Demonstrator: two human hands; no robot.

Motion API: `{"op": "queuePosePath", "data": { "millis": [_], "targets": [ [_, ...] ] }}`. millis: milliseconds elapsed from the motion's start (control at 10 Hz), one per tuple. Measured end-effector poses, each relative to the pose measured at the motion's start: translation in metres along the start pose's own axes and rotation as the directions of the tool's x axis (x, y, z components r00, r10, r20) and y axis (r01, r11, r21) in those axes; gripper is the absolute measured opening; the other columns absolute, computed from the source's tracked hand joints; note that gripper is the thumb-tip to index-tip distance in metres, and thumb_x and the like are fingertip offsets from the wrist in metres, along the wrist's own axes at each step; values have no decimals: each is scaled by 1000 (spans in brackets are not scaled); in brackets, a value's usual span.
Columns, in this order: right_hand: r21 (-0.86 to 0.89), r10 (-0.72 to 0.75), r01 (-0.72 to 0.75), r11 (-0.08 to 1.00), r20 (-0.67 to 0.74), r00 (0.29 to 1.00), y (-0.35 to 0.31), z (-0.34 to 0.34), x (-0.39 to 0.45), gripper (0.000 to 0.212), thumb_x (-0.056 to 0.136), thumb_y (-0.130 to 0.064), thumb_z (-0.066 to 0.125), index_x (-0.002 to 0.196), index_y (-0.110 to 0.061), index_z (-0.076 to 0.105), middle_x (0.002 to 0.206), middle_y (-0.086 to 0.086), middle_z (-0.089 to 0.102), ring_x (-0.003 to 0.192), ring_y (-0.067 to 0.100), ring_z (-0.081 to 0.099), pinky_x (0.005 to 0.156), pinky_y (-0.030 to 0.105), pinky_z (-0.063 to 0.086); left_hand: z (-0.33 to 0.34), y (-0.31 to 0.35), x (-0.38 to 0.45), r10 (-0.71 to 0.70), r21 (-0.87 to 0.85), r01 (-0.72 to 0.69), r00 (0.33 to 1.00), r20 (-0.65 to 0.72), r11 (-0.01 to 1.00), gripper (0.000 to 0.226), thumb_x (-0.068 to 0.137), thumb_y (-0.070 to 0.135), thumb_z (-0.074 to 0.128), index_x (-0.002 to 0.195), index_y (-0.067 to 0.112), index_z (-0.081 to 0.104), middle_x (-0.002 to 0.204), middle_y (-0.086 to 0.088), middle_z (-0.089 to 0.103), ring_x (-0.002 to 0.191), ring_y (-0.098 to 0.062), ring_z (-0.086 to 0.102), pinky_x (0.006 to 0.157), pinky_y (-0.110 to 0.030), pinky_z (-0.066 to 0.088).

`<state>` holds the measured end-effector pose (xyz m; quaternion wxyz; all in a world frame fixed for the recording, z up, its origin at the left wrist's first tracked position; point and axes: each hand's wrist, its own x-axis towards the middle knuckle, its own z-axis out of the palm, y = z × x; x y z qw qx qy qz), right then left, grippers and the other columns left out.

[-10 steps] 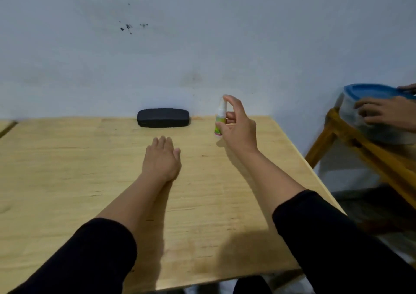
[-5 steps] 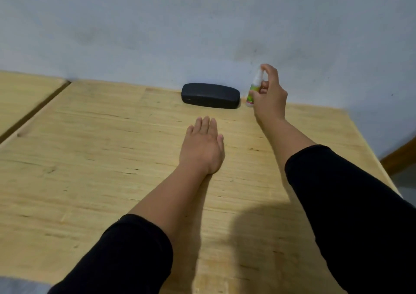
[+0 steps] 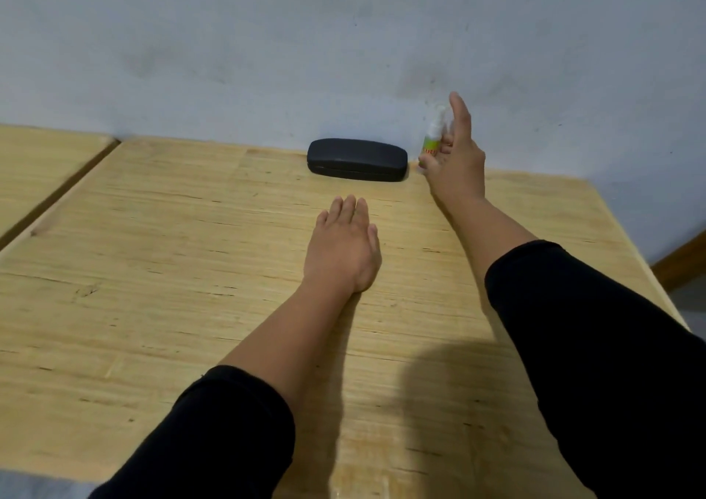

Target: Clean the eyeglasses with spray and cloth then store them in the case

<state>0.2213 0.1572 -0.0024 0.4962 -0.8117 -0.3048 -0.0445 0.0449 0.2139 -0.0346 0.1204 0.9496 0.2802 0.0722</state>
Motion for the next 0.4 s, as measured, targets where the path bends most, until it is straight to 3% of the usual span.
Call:
{"op": "queuePosePath", "data": {
  "millis": [100, 300, 400],
  "targets": [
    [-63, 42, -43, 997, -20, 999, -9, -11, -13, 77, 88, -13, 57, 140, -45, 11, 118, 11, 52, 98, 15, 51, 86, 36, 49, -4, 1, -1, -19, -75, 15, 999, -44, 997, 52, 99, 31, 18, 145, 9, 19, 155, -9, 20, 144, -22, 11, 117, -38, 9],
    [-186, 124, -111, 976, 58, 991, -35, -39, -64, 43, 87, -23, 57, 129, -25, 46, 126, 4, 51, 102, 14, 51, 84, 26, 41, -16, 8, -10, -43, -234, 3, 985, -166, 972, 45, 99, 28, 26, 141, 10, 34, 151, -7, 32, 143, -18, 17, 115, -28, 6],
    [-154, 109, -89, 984, 123, 986, -47, -62, -113, 33, 86, -28, 59, 119, -26, 57, 126, -4, 53, 97, 5, 48, 86, 22, 44, -25, 12, -35, -71, -363, -20, 969, -236, 931, 42, 99, 30, 31, 138, 17, 40, 149, -1, 36, 141, -13, 20, 112, -24, 8]
  ]
}}
